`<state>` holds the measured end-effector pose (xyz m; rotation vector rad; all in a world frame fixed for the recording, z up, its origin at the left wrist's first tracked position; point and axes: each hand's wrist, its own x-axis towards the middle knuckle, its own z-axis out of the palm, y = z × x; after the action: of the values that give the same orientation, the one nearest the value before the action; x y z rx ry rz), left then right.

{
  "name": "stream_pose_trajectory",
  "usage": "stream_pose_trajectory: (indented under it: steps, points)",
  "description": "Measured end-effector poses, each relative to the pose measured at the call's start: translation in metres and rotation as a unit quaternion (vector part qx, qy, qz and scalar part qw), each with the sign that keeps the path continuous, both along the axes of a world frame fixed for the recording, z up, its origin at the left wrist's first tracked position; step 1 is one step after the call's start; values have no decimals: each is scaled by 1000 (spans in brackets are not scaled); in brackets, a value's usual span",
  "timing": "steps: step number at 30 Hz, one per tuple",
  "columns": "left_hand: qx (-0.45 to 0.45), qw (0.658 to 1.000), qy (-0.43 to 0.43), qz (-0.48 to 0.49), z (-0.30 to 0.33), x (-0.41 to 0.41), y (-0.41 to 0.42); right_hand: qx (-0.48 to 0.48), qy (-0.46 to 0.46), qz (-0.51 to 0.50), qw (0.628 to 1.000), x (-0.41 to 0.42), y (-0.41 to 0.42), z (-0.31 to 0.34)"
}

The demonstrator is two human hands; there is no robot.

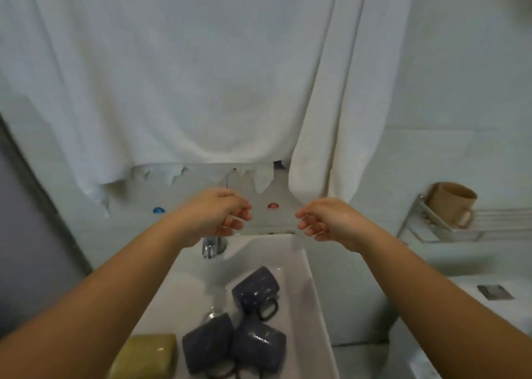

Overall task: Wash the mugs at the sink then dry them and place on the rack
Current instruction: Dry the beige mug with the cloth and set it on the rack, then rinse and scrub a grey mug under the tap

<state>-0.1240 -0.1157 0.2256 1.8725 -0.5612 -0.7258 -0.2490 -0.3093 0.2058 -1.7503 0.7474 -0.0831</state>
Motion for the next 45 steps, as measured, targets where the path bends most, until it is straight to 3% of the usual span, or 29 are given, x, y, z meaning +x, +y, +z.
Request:
stream_pose_trajectory:
  steps: [9,12,18,23,27,30,36,40,45]
  points:
    - [122,990,0,-68,-116,5,57,-37,103,38,993,33,84,-129]
    - [209,968,-79,-115,-164,17,64,-95,107,54,988,45,92,-170]
    - [363,894,-112,-237,-235,47,57,-135,2,26,991,82,90,-219]
    - [356,880,-83,-302,-257,41,37,-134,-83,-22,987,101,90,-218]
    - [362,863,-150,-318,-270,32,35,-132,-101,-26,986,102,98,-212]
    - [342,876,-170,-294,-271,38,42,-140,-108,-27,984,105,105,-207]
    - [231,941,-181,-168,-264,75,74,-150,-150,-36,977,116,110,-184]
    - [67,995,-67,-41,-255,83,79,-168,-211,-50,962,132,113,-161]
    - [-91,982,159,43,-244,79,78,-271,-256,-8,928,158,121,-127]
